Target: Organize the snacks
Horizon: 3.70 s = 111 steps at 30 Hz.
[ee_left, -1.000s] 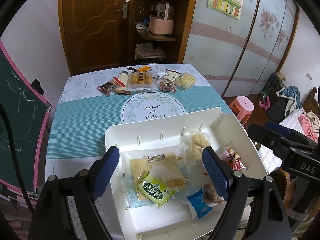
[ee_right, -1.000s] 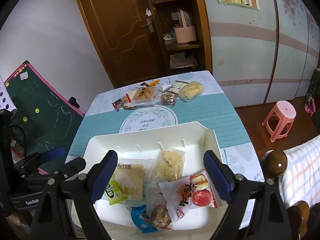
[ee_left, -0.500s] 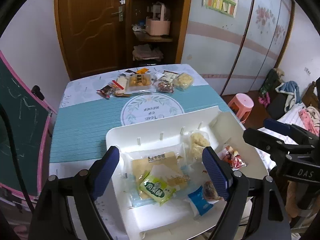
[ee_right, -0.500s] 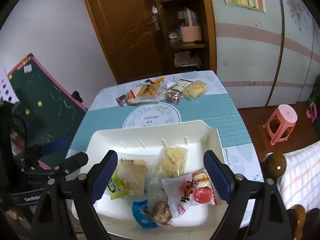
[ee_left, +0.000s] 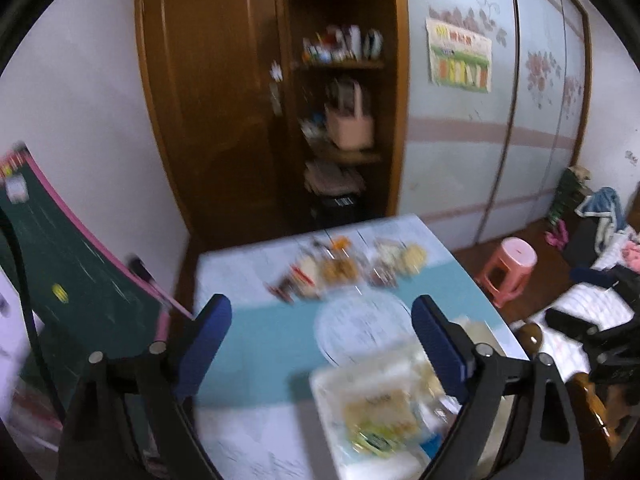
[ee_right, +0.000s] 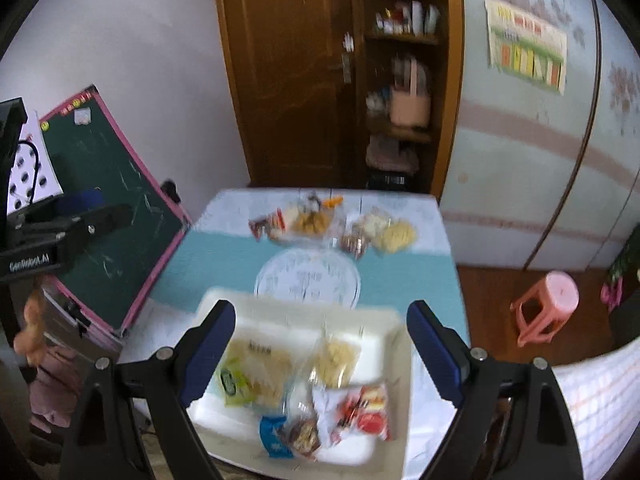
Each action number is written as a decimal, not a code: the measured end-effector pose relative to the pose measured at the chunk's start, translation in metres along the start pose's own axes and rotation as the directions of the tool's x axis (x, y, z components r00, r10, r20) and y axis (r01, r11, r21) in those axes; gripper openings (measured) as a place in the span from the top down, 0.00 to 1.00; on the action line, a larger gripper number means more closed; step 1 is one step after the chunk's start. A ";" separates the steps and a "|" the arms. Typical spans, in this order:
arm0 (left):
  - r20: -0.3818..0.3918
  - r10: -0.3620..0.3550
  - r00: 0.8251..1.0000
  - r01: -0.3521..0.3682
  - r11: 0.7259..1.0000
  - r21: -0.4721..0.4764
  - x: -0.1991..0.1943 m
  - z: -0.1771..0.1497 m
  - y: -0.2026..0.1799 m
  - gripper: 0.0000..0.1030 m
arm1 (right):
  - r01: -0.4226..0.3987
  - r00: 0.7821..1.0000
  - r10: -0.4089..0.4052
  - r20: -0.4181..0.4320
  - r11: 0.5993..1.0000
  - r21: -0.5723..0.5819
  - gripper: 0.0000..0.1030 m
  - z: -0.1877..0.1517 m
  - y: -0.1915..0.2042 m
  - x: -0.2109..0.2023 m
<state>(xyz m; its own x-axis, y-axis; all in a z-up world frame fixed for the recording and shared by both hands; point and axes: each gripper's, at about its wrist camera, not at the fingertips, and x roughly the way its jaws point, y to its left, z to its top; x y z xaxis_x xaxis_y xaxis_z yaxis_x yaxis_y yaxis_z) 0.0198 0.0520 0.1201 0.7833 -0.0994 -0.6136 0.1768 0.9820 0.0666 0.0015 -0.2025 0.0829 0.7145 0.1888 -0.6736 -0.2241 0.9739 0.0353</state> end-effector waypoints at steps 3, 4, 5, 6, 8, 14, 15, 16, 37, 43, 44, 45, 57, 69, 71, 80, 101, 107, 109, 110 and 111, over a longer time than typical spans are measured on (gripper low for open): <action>0.077 0.059 0.995 -0.064 0.996 0.061 -0.024 0.046 0.004 0.11 | 0.015 0.998 -0.015 0.064 1.000 -0.005 0.14 0.043 -0.005 -0.026; 0.101 0.082 0.992 -0.089 0.993 0.076 -0.030 0.057 0.002 0.11 | 0.022 0.996 -0.021 0.084 1.000 -0.005 0.14 0.058 -0.006 -0.034; 0.123 0.101 0.987 -0.112 0.990 0.088 -0.035 0.069 0.002 0.09 | 0.031 0.994 -0.030 0.100 0.999 -0.008 0.14 0.074 -0.007 -0.040; 0.148 0.123 0.981 -0.139 0.985 0.103 -0.040 0.084 0.003 0.05 | 0.039 0.993 -0.038 0.108 0.999 -0.010 0.14 0.085 -0.008 -0.043; 0.158 0.134 0.978 -0.154 0.981 0.117 -0.046 0.103 0.003 0.01 | 0.056 0.991 -0.052 0.120 0.998 -0.023 0.14 0.111 -0.007 -0.046; 0.271 0.237 0.933 -0.289 0.942 0.172 -0.056 0.168 0.005 0.01 | 0.084 0.992 -0.084 0.091 0.996 0.000 0.14 0.190 -0.014 -0.033; 0.289 0.254 0.923 -0.312 0.933 0.178 -0.055 0.177 0.006 0.00 | 0.092 0.992 -0.093 0.090 0.996 0.012 0.14 0.201 -0.017 -0.030; 0.301 0.268 0.915 -0.331 0.926 0.182 -0.051 0.188 0.008 0.00 | 0.101 0.991 -0.103 0.087 0.995 0.026 0.14 0.214 -0.019 -0.026; -0.337 0.225 0.914 -0.100 0.931 0.351 0.363 0.061 0.052 0.00 | -0.033 0.900 0.108 -0.422 0.983 0.180 0.14 0.156 0.012 0.340; -0.468 0.204 0.860 -0.055 0.949 0.311 0.434 0.016 0.063 0.00 | 0.038 0.835 0.087 -0.544 0.976 0.215 0.14 0.110 0.010 0.422; -0.480 0.197 0.855 -0.049 0.952 0.304 0.441 0.011 0.064 0.00 | 0.047 0.831 0.082 -0.550 0.975 0.217 0.14 0.107 0.009 0.429; -0.494 0.190 0.848 -0.040 0.954 0.298 0.450 0.003 0.065 0.00 | 0.053 0.830 0.086 -0.552 0.972 0.231 0.14 0.104 0.007 0.436; -0.537 0.195 0.820 -0.005 0.942 0.334 0.495 -0.035 0.059 0.01 | 0.091 0.791 0.071 -0.608 0.968 0.232 0.11 0.091 0.029 0.493; -0.576 0.067 0.815 0.125 0.950 0.287 0.490 -0.034 0.066 0.01 | 0.084 0.745 0.081 -0.662 0.973 0.214 0.21 0.065 0.036 0.517; -0.591 0.041 0.805 0.161 0.945 0.286 0.488 -0.035 0.067 0.01 | 0.072 0.740 0.094 -0.666 0.974 0.217 0.21 0.063 0.034 0.515; -0.638 0.079 0.766 0.193 0.919 0.345 0.501 -0.056 0.060 0.02 | 0.026 0.735 0.128 -0.666 0.976 0.217 0.22 0.048 0.021 0.496; -0.605 0.005 0.796 0.114 0.981 0.158 0.439 -0.037 0.041 0.63 | -0.025 0.802 0.138 -0.581 0.980 0.197 0.23 0.052 0.008 0.405; -0.516 0.010 0.856 0.063 0.990 0.123 0.362 0.008 0.040 0.63 | -0.057 0.851 0.160 -0.500 0.975 0.214 0.23 0.080 0.007 0.335; -0.480 0.017 0.877 0.045 0.992 0.117 0.331 0.024 0.041 0.63 | -0.068 0.867 0.164 -0.471 0.974 0.214 0.23 0.091 0.011 0.314; -0.466 0.018 0.885 0.039 0.993 0.112 0.319 0.031 0.047 0.63 | -0.074 0.875 0.166 -0.456 0.974 0.212 0.23 0.094 0.012 0.302; -0.450 0.017 0.893 0.035 0.994 0.107 0.304 0.037 0.045 0.63 | -0.081 0.883 0.167 -0.438 0.975 0.208 0.23 0.097 0.014 0.287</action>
<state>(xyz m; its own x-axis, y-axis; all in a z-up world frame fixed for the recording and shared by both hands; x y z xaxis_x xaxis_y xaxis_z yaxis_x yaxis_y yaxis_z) 0.2881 0.0602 -0.0342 0.4340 0.0002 -0.9009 0.2670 0.9550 0.1288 0.2679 -0.1230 -0.0377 0.3029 0.2744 -0.9127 -0.1385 0.9602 0.2427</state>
